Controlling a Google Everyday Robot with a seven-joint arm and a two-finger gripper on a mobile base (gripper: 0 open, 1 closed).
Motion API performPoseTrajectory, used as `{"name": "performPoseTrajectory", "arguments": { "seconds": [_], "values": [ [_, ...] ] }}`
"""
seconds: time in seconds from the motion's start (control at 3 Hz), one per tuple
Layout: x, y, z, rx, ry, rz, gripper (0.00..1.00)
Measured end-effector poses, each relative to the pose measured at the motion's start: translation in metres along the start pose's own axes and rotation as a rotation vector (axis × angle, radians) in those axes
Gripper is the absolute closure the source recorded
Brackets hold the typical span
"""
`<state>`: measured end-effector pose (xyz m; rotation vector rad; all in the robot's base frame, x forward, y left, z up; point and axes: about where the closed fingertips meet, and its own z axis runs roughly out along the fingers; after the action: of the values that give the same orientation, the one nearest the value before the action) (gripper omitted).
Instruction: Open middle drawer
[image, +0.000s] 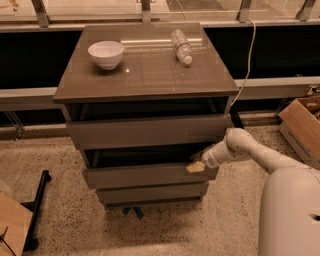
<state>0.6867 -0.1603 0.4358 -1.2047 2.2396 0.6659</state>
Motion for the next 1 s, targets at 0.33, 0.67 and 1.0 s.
{"name": "performPoseTrajectory", "arguments": {
  "seconds": [0.33, 0.67, 1.0],
  "values": [
    [-0.001, 0.0, -0.002, 0.0, 0.0, 0.0, 0.96],
    [-0.002, 0.001, -0.002, 0.0, 0.0, 0.0, 1.0],
    [0.016, 0.024, -0.005, -0.03, 0.033, 0.061, 1.0]
  ]
}}
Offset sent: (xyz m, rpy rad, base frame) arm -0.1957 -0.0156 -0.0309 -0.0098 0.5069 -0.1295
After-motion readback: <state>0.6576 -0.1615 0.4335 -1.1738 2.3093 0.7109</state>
